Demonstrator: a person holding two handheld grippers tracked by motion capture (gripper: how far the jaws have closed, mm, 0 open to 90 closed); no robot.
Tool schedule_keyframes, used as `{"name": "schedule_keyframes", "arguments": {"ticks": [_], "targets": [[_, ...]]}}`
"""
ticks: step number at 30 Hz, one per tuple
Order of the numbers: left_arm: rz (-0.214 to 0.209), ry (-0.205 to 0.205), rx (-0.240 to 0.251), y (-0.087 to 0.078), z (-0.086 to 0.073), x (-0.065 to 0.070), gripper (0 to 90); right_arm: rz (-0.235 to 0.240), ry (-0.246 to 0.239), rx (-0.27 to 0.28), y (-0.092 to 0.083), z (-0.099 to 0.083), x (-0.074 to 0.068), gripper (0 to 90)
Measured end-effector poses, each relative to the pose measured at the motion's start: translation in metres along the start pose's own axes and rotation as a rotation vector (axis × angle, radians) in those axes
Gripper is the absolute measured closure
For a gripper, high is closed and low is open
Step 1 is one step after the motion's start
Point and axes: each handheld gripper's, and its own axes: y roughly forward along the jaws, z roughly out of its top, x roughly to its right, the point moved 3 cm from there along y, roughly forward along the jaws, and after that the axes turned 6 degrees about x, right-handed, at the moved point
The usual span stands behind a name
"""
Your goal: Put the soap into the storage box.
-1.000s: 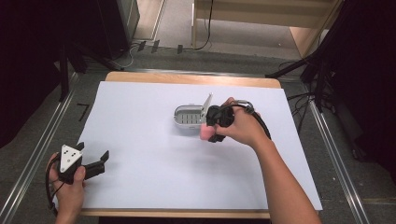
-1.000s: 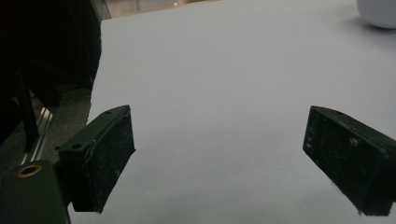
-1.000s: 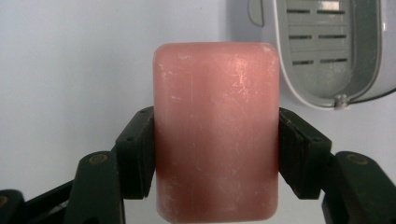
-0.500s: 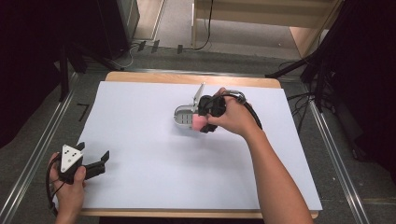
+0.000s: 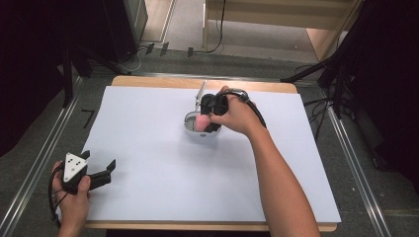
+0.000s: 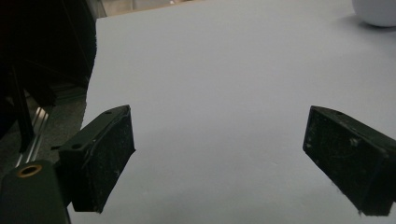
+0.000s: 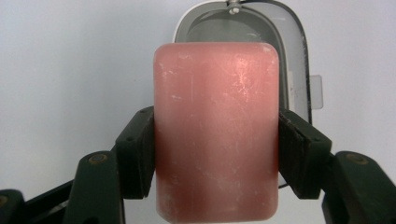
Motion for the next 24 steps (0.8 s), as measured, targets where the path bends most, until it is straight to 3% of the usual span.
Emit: {"name": "schedule_keyframes", "arguments": {"ticks": [14,16,24], "targets": [[-0.008,-0.014,0.000,0.000,0.000,-0.001,9.4,-0.001,0.001,-0.016,0.014,0.006,0.015,38.5],[-0.010,-0.021,0.003,0.000,0.000,-0.002,9.4,0.002,0.025,-0.019,0.013,0.006,0.015,38.5],[-0.009,-0.026,0.002,0.000,0.000,-0.002,9.4,0.001,0.001,-0.016,0.019,0.007,0.017,38.5]]}}
